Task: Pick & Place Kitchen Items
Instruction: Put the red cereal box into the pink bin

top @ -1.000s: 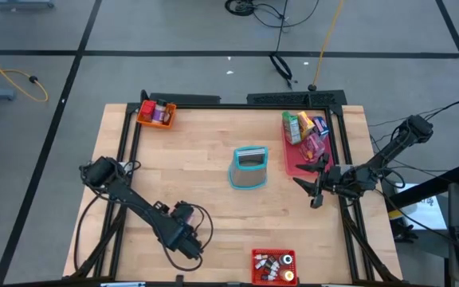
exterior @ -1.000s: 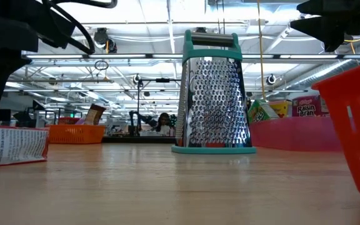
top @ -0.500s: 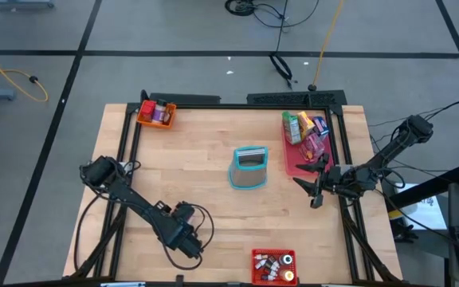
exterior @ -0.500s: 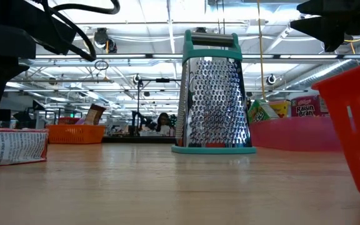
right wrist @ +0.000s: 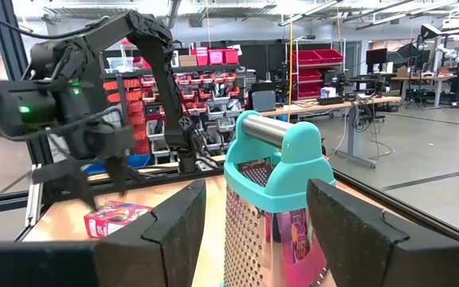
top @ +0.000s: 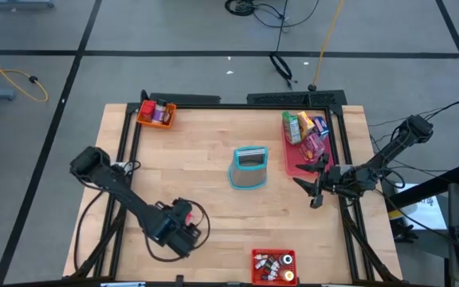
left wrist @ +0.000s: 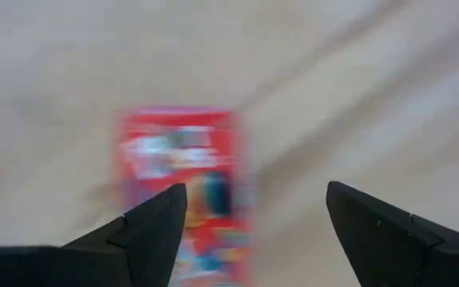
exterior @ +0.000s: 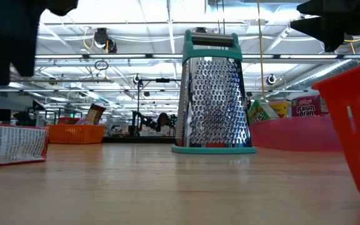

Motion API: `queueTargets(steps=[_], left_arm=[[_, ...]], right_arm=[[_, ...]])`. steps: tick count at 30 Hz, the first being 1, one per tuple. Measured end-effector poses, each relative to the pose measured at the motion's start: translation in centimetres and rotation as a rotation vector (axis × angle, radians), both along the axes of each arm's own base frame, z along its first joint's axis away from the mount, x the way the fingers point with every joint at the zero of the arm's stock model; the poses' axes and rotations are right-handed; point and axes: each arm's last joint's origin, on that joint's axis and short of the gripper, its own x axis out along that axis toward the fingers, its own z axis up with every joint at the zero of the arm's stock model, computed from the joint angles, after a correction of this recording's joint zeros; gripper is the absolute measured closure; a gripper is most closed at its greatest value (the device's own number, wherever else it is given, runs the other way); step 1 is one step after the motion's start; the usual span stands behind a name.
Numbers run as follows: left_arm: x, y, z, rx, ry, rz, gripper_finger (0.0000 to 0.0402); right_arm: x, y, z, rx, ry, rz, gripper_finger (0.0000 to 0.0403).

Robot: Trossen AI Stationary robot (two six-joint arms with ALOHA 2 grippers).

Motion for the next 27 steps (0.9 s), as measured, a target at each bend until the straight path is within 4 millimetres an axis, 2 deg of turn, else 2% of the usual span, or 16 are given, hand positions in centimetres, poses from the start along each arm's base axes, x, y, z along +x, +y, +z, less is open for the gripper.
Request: queueTargets(steps=[5, 10, 17, 27], left_arm=[[1.7, -0.8, -1.1, -0.076, -0.062, -0.049, 0.0103], [2.0, 0.6, -2.1, -0.064, 0.066, -0.016, 0.0103], [2.4, 1.1, -2.2, -0.05, 0.054, 0.007, 0.0103], [3.6, 1.2, -6.0, -0.052, 0.203, 0.012, 0.0103]], right_arm=[[0.0, 0.0, 0.0, 0.0, 0.0, 0.0, 0.0193], [0.0, 0.0, 0.0, 0.003, -0.003, 0.0, 0.0193], [0.0, 0.0, 0.0, 0.001, 0.0, -0.001, 0.0193], [0.0, 0.0, 0.0, 0.0, 0.0, -0.001, 0.0193]])
